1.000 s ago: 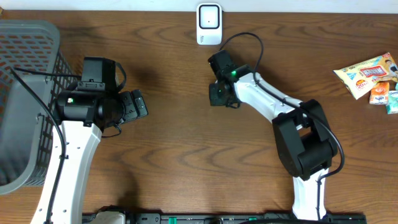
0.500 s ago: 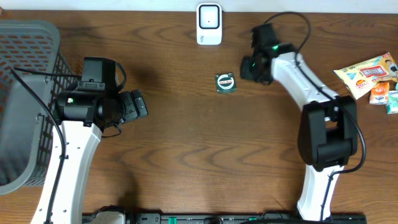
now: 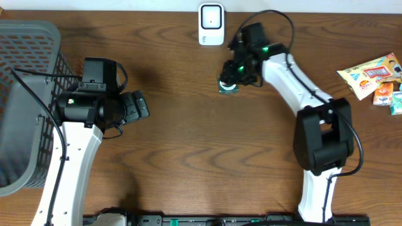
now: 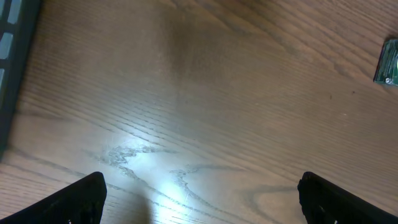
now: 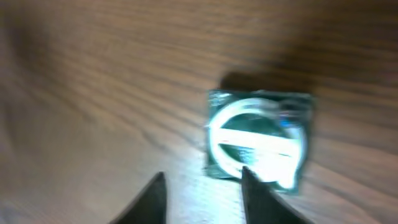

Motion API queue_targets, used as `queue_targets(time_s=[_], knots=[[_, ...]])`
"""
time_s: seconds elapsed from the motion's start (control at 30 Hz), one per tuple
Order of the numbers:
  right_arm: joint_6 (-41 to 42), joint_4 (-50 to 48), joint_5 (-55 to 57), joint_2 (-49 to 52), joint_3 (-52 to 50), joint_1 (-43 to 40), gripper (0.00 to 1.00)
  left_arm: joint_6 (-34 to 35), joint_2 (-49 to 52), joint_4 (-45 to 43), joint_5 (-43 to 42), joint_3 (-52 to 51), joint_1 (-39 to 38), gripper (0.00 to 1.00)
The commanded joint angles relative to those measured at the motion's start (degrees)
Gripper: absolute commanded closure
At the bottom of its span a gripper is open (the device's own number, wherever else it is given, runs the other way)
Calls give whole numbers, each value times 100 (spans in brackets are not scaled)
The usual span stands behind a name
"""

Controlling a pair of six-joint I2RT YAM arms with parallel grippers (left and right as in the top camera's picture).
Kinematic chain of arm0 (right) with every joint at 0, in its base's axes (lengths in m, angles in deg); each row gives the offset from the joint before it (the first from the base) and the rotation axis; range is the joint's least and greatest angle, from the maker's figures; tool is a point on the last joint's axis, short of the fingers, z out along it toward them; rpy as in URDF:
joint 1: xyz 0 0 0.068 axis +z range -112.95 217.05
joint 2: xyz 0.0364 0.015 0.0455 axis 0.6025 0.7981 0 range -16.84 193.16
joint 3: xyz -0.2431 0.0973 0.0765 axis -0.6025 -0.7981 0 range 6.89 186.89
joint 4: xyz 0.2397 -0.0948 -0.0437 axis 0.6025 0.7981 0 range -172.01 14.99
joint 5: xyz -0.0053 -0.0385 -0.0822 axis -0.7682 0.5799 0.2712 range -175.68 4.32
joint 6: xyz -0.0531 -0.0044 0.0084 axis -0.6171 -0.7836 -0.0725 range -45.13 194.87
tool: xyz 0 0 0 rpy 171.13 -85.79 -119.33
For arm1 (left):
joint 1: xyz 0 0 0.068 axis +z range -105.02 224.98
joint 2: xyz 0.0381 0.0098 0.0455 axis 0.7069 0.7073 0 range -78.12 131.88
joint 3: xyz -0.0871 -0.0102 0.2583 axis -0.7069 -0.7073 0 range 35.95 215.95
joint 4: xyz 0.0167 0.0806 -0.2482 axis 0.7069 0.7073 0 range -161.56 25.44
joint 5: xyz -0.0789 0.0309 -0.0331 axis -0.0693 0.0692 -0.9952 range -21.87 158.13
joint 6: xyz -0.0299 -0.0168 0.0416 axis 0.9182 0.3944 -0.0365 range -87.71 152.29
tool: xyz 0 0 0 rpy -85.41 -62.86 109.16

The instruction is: Scan the item barcode

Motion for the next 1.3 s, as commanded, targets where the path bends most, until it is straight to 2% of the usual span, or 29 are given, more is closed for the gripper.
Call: queue_targets(time_s=[0.0, 0.07, 0.1, 0.23, 0.6, 0.73, 1.07, 1.27], knots=[[-107, -37, 223, -26, 44, 361, 87, -11, 0, 31, 15, 4, 31, 2], [-103, -79, 710, -2, 37, 603, 96, -11, 0, 31, 17, 4, 31, 2], [-96, -111, 933, 11, 33, 688, 97, -11, 0, 31, 17, 4, 31, 2], [251, -310, 1803, 118, 11, 990, 97, -11, 0, 31, 17, 4, 31, 2], [393, -385, 2232, 754, 9, 1062, 99, -11, 0, 31, 17, 4, 31, 2], [612, -87, 2791, 809, 9, 984, 99, -11, 0, 31, 15, 4, 31, 3], [981, 634, 3585, 262, 13, 710, 99, -11, 0, 31, 17, 4, 31, 2], [1296, 719, 3550, -367, 13, 533, 99, -11, 0, 31, 15, 4, 31, 2]])
